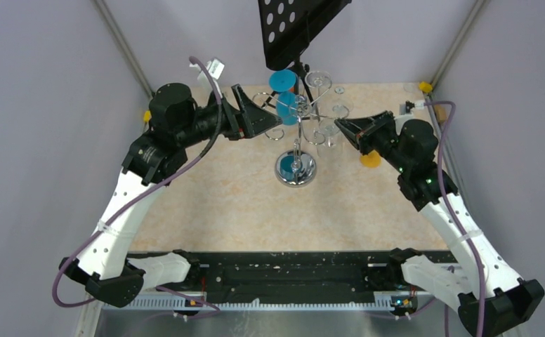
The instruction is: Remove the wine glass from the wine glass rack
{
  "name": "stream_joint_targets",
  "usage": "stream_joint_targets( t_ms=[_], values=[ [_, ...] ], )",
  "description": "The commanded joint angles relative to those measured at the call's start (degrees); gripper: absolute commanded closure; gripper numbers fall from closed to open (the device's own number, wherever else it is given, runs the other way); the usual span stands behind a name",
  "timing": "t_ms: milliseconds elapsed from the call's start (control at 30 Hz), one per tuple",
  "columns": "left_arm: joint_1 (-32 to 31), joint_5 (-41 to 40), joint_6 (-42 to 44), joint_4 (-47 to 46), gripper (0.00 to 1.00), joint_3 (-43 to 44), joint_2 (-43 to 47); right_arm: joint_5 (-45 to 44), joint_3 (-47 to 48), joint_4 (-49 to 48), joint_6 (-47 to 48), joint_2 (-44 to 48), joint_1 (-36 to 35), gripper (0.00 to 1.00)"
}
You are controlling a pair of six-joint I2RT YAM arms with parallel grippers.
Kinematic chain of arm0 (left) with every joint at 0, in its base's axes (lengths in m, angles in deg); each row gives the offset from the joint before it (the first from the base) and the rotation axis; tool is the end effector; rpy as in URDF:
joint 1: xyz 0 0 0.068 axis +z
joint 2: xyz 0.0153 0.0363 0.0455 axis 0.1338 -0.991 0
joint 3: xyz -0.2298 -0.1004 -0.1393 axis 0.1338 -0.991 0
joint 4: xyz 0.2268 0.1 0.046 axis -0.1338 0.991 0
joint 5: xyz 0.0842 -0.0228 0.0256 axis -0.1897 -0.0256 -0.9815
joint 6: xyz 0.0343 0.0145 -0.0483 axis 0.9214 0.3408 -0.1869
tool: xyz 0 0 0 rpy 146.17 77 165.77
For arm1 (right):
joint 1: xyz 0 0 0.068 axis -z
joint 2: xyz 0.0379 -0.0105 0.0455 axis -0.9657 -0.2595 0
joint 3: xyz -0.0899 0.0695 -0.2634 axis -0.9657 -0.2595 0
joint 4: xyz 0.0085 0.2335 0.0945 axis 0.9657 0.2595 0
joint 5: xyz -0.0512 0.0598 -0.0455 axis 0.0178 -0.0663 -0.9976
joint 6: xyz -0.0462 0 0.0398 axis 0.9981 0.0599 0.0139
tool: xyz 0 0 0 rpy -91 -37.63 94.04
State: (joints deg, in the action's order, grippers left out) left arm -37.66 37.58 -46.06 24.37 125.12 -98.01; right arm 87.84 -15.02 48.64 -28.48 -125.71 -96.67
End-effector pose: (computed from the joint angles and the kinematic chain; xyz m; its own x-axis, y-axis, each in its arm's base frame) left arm 0.1816 -0.1270 0.5046 -0.6315 -0.3229 -0.7050 0.5332 0.4792 -0.6972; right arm 0.1923 0.0847 0.3976 -0.5237 0.8259 -0.2089 -0.0307 0.2267 0.9735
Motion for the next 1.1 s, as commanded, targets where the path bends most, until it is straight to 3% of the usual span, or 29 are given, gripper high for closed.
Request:
stream_joint_targets(
  t_ms=[0, 233, 567, 800, 1067],
  values=[
    [0.27, 6.33, -4.68, -8.54, 0.1, -1.73, -0.2, -0.88, 3.26, 2.44, 0.65, 4.67, -0.61, 1.0],
    [-3.87, 11.02, -16.81, -21.59, 0.17, -7.1, -2.53, -2.0, 5.78, 11.58, 4.63, 10.59, -0.61, 1.0],
    [-12.59, 6.03, -23.67, -23.26, 0.37, -4.97, -9.84, 2.92, 7.82, 12.12, 7.61, 14.66, -0.65, 1.0],
    [-14.33, 7.15, -28.29, -23.85, 0.51, -3.58, -13.71, 8.67, 8.45, 9.21, 8.01, 13.51, -0.54, 1.0],
    [-14.58, 8.56, -31.94, -26.4, 0.58, -4.03, -14.57, 12.31, 5.47, 5.37, 6.92, 13.0, -0.62, 1.0]
  ],
)
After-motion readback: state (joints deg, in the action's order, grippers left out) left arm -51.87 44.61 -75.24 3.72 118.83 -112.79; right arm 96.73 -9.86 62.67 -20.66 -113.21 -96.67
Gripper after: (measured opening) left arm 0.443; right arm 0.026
